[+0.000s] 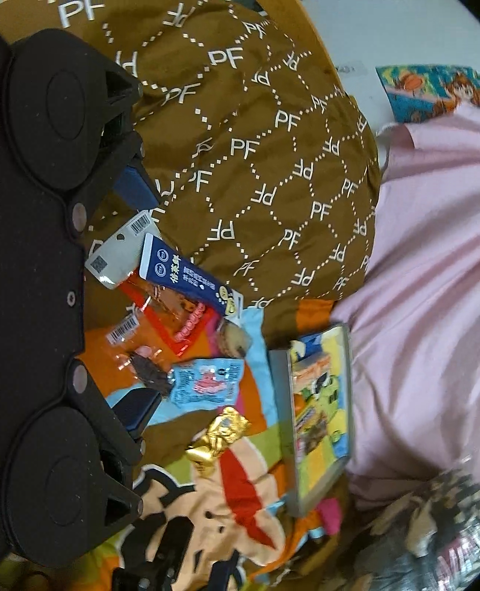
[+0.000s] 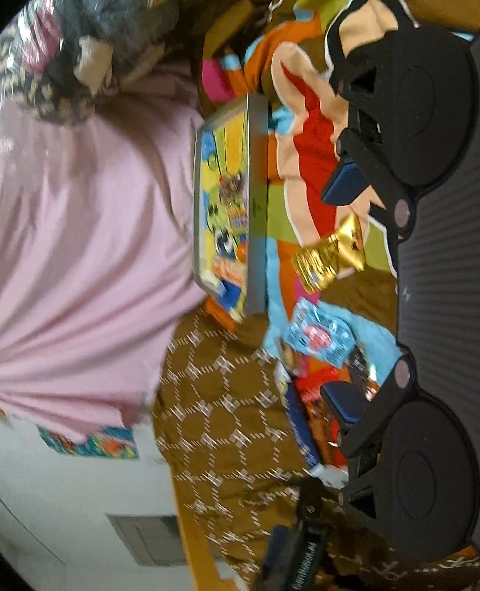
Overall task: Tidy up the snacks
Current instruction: 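Withdraw both open tools from the tray, then move both tools toward the remaining blue packets and jerky on the blanket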
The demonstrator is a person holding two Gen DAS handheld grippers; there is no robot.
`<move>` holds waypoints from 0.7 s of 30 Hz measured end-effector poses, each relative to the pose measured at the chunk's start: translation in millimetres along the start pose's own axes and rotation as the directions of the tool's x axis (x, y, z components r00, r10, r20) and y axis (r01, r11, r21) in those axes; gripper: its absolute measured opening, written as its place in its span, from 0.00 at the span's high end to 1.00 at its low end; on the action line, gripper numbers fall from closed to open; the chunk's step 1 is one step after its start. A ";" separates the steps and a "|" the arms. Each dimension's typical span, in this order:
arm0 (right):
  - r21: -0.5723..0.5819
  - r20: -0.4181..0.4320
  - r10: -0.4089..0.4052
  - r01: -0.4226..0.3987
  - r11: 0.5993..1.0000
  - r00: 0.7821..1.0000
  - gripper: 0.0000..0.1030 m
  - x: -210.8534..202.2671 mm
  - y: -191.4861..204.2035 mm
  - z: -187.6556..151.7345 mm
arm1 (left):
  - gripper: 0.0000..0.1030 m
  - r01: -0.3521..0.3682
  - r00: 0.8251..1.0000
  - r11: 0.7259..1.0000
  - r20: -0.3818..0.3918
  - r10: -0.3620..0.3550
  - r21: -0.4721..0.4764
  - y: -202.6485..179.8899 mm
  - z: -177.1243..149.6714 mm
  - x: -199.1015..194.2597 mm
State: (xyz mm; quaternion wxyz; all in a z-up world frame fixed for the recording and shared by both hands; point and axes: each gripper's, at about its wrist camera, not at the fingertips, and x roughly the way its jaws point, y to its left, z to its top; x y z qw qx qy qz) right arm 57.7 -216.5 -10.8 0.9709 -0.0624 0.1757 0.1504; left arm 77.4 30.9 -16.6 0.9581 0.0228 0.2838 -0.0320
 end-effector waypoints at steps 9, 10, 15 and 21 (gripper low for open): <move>-0.140 -0.080 0.091 -0.101 0.985 0.993 0.00 12.4 33.3 -12.6 | 0.01 0.015 1.000 0.999 -0.012 -0.014 0.048 10.2 6.5 19.1; -0.152 -0.086 0.095 -0.107 0.983 0.992 0.00 13.8 36.1 -14.0 | 0.01 0.003 1.000 0.999 0.000 -0.003 0.046 12.4 7.2 20.6; -0.181 -0.124 0.111 -0.132 0.975 0.986 0.00 23.1 44.4 -18.8 | 0.01 -0.006 1.000 1.000 0.022 0.007 -0.018 28.8 16.0 32.7; -0.213 -0.162 0.139 -0.172 0.962 0.977 0.00 37.7 48.4 -17.0 | 0.01 -0.002 1.000 0.998 -0.011 0.001 -0.067 47.4 23.5 55.5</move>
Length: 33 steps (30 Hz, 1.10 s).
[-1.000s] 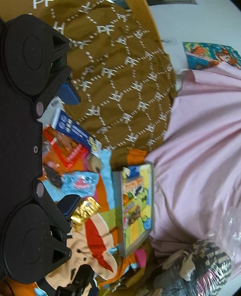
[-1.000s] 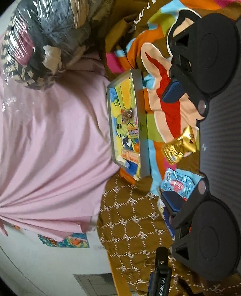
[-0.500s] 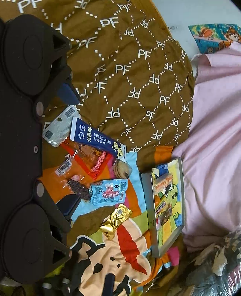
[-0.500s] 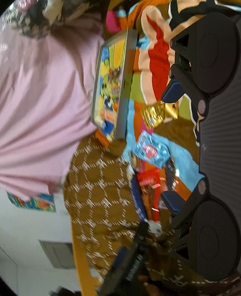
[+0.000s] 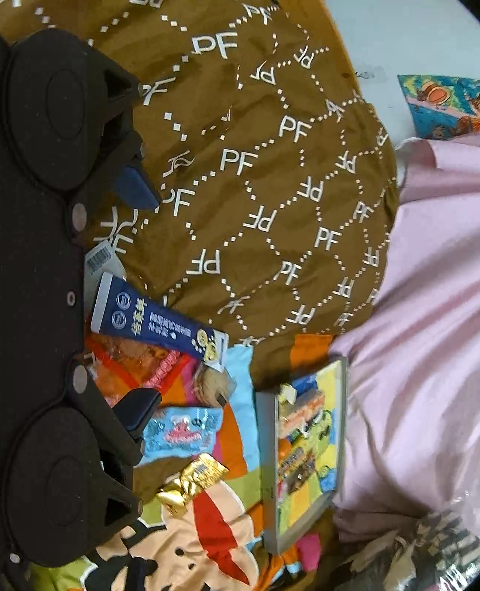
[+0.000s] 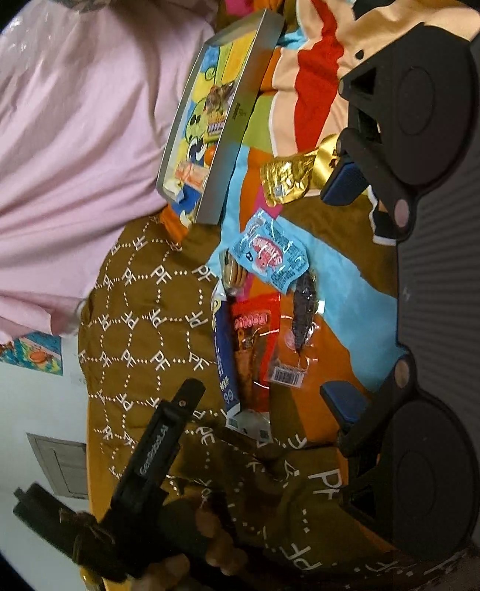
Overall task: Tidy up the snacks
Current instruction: 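Move both tools toward the remaining blue packets and jerky on the blanket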
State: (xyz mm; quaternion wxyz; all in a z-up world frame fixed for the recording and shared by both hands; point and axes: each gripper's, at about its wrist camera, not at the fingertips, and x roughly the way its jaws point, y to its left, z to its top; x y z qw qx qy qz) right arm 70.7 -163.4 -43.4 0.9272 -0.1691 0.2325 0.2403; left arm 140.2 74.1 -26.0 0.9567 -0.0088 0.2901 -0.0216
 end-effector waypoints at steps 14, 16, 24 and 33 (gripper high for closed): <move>-0.014 -0.174 0.107 -0.111 0.994 0.979 0.00 80.6 -7.6 19.1 | 0.01 0.121 0.990 0.993 -0.068 -0.121 -0.001 3.1 18.1 54.1; -0.005 -0.188 0.112 -0.115 0.993 0.976 0.00 86.9 -9.4 18.2 | 0.01 0.134 0.988 0.991 -0.070 -0.134 -0.007 2.6 20.2 61.1; 0.144 -0.247 0.221 -0.189 0.971 0.944 0.00 108.9 -27.5 14.6 | 0.01 0.165 0.978 0.985 -0.120 -0.169 -0.044 4.1 26.0 86.9; 0.340 -0.245 0.365 -0.273 0.900 0.898 0.00 122.0 -45.0 19.5 | 0.05 0.180 0.970 0.983 -0.156 -0.184 -0.039 4.2 23.8 103.4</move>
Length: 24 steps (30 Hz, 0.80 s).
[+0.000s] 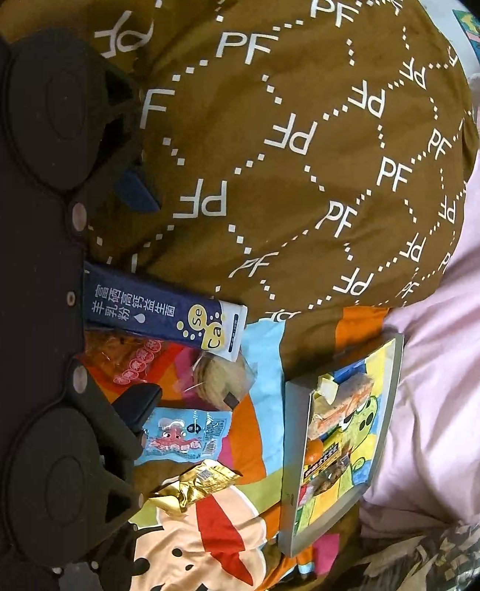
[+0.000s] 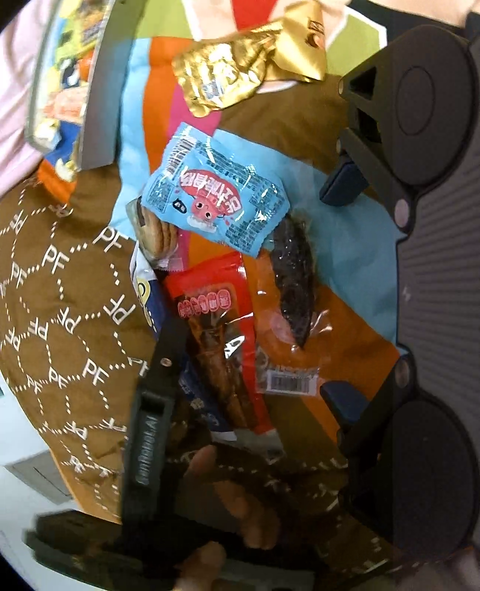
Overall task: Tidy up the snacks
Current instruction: 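Move both tools toward the remaining blue packets and jerky on the blanket, then grasp the blue milk stick with left tool while right grasps the dark jerky strip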
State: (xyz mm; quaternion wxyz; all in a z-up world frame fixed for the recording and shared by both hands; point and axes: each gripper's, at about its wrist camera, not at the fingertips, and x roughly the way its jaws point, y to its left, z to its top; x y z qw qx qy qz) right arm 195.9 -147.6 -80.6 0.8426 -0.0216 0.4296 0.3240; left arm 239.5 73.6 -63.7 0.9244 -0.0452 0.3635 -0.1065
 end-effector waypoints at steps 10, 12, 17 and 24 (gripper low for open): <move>0.386 -0.027 -0.036 0.044 0.922 0.999 0.02 5.6 -21.3 20.6 | 0.32 0.028 0.999 1.000 -0.031 -0.028 -0.013 4.9 3.9 -1.2; 0.484 -0.022 -0.089 0.088 0.870 0.996 0.03 8.5 -21.1 23.2 | 0.37 0.036 0.999 0.999 -0.040 -0.036 -0.016 5.8 4.1 -1.7; 0.600 -0.022 -0.242 0.206 0.773 0.970 0.07 14.4 -9.0 19.0 | 0.47 0.076 0.995 0.992 -0.060 -0.082 -0.102 17.7 8.1 -2.3; 0.435 -0.078 -0.394 0.387 0.813 0.916 0.24 27.2 22.4 20.1 | 0.59 0.095 0.990 0.973 -0.080 -0.114 -0.208 29.3 9.1 -1.8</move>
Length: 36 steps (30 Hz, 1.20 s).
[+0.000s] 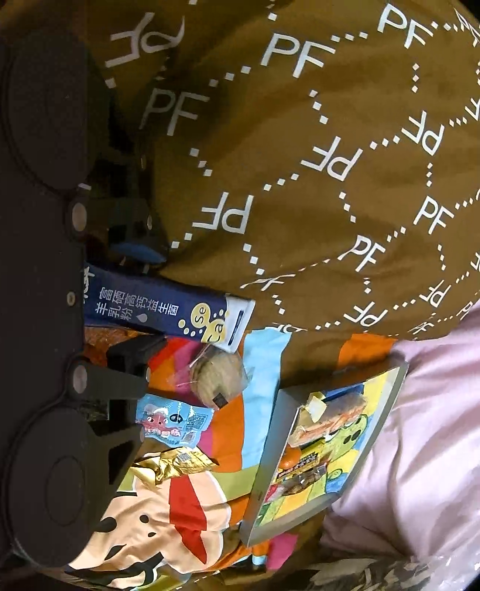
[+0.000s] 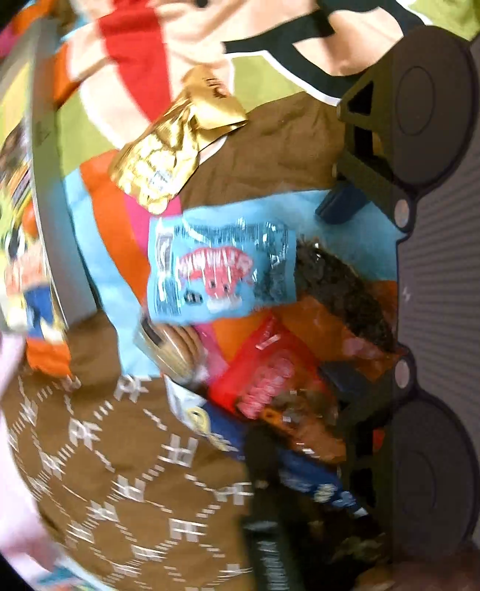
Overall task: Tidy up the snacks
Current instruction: 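Grasp the blue milk stick with left tool while right grasps the dark jerky strip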
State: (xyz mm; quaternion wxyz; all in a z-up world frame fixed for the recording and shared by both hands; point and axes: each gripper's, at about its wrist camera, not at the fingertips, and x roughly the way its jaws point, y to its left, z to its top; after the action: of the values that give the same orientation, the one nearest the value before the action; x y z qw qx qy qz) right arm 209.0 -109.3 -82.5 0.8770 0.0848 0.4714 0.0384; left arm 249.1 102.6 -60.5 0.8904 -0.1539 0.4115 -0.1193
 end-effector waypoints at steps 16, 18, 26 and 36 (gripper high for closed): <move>-0.178 -0.023 0.054 -0.057 0.982 0.998 0.44 -24.7 -18.4 -18.5 | 0.69 0.026 0.996 0.999 -0.091 -0.028 -0.022 -21.8 -26.2 -8.0; -0.195 -0.022 0.056 -0.059 0.979 0.998 0.44 -30.8 -21.6 -22.4 | 0.69 0.024 0.995 1.000 -0.094 -0.025 -0.007 -25.3 -30.8 -10.2; -0.087 0.015 0.147 -0.145 0.986 0.989 0.46 -48.0 -45.3 -33.7 | 0.69 0.037 0.993 0.999 -0.110 -0.038 -0.010 -30.0 -40.9 -19.2; 0.007 -0.020 0.220 -0.220 0.975 0.975 0.30 -57.0 -49.2 -39.9 | 0.67 0.026 0.992 1.000 -0.125 -0.028 -0.017 -24.1 -39.4 -10.1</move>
State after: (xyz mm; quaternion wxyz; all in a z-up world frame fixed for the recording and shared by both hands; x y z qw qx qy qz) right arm 143.7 -161.6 -66.4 0.8621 0.1381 0.4684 0.1352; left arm 210.4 76.7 -68.7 0.8598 -0.1583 0.4655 -0.1377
